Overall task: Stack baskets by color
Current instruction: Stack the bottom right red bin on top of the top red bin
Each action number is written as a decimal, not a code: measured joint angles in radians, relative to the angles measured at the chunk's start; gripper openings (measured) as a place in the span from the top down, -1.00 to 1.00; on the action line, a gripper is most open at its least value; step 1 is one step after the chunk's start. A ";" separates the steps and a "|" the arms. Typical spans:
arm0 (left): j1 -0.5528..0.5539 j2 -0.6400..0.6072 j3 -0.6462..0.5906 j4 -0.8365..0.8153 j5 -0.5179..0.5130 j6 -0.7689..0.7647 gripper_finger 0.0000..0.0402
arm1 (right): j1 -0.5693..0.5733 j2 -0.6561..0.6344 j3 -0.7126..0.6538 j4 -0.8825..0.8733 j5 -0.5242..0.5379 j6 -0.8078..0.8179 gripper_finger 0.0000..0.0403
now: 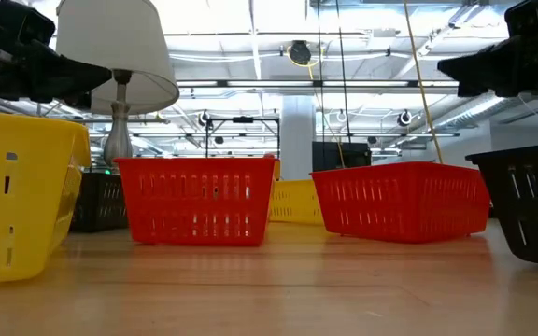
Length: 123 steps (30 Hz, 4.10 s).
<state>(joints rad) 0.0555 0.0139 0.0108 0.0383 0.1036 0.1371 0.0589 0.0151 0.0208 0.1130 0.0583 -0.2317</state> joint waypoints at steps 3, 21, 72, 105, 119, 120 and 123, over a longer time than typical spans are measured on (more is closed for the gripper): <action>0.000 0.000 0.000 0.001 0.000 0.046 0.84 | 0.000 0.000 0.000 -0.004 0.051 0.006 1.00; 0.000 0.000 0.000 0.010 0.000 0.042 0.84 | 0.000 0.253 0.381 -0.131 0.074 0.122 1.00; 0.000 0.000 0.000 0.063 -0.004 -0.100 0.84 | 0.000 0.732 1.126 -0.660 0.072 0.248 1.00; -0.007 0.678 1.016 -0.536 -0.008 -0.173 0.96 | 0.000 0.735 1.099 -0.627 0.072 0.246 1.00; -0.252 0.952 1.126 -0.586 -0.188 -0.203 0.95 | 0.000 0.739 0.982 -0.562 0.068 0.352 1.00; -0.280 0.978 1.126 -0.577 -0.226 -0.201 0.95 | 0.002 0.739 0.980 -0.563 0.068 0.366 1.00; -0.353 1.063 1.126 -0.534 -0.318 -0.197 0.95 | 0.020 0.739 0.971 -0.564 0.068 0.403 1.00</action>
<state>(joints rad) -0.2976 1.0767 1.1366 -0.4958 -0.2145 -0.0595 0.0789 0.7540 0.9917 -0.4509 0.1261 0.1711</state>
